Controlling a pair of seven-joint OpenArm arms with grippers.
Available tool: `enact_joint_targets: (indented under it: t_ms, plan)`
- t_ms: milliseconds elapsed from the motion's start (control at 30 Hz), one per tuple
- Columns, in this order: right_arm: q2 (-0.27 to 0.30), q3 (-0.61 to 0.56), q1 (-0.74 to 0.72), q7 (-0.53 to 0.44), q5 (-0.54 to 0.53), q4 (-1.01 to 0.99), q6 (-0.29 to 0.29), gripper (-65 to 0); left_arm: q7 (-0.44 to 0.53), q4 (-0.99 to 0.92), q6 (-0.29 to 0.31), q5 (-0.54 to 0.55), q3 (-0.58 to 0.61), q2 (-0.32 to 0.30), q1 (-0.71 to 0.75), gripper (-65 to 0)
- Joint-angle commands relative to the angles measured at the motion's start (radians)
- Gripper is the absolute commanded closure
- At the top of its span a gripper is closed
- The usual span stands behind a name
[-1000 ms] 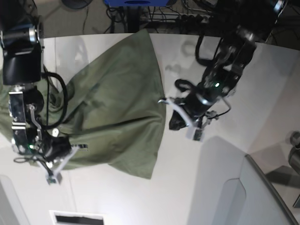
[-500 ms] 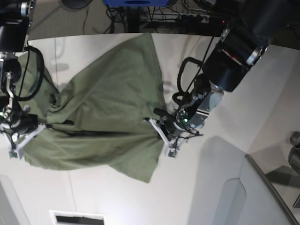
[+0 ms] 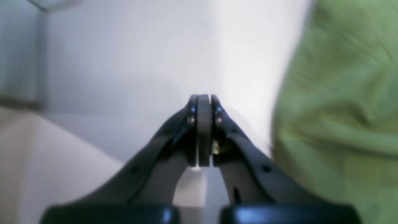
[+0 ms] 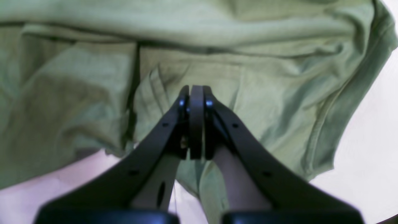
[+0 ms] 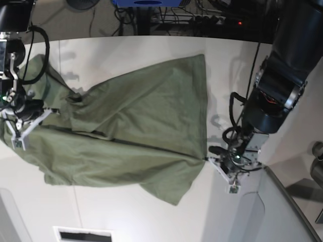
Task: Layout the t-shirt on the table in an organized manner, then fold the t-shirt properly
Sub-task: 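Grasp the shirt's opposite edge with the left gripper, then pull the shirt apart with both grippers, stretching it flat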
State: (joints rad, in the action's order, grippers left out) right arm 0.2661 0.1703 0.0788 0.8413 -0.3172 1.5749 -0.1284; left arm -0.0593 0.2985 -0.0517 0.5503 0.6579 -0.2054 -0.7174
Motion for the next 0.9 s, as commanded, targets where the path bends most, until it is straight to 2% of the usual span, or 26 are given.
enact_joint_targets:
  t_ms: [0, 133, 233, 300, 433, 567, 800, 867]
  plan:
    - [0.015, 0.002, -0.001, -0.015, -0.006, 0.031, 0.000, 0.0, 0.034, 0.012, -0.003, -0.002, 0.000, -0.021, -0.049, 0.0]
    - [0.015, 0.002, 0.025, -0.015, -0.006, 0.042, 0.000, 0.0, 0.009, 0.075, -0.001, 0.001, -0.002, -0.038, -0.071, 0.0]
    - [0.015, 0.002, 0.032, -0.018, -0.006, 0.037, 0.000, 0.0, -0.161, 0.302, -0.001, 0.001, -0.010, -0.047, 0.009, 0.0]
    - [0.015, 0.007, 0.032, -0.018, -0.006, 0.037, 0.000, 0.0, -0.285, 0.532, -0.006, 0.003, -0.011, -0.058, 0.092, 0.0]
    - [0.015, 0.010, 0.028, -0.015, -0.006, 0.037, 0.000, 0.0, -0.396, 0.835, -0.026, 0.000, -0.013, -0.059, 0.267, 0.0]
    - [0.015, 0.011, 0.029, -0.015, -0.006, 0.037, 0.000, 0.0, -0.394, 0.845, -0.109, -0.002, -0.011, -0.059, 0.353, 0.0]
    - [0.009, 0.010, 0.032, -0.017, -0.006, 0.037, 0.000, 0.0, -0.389, 0.752, -0.110, -0.003, -0.005, -0.073, 0.402, 0.0]
    - [0.009, 0.008, 0.034, -0.015, -0.006, 0.037, 0.000, 0.0, -0.351, 0.698, -0.110, -0.003, -0.008, -0.073, 0.387, 0.0]
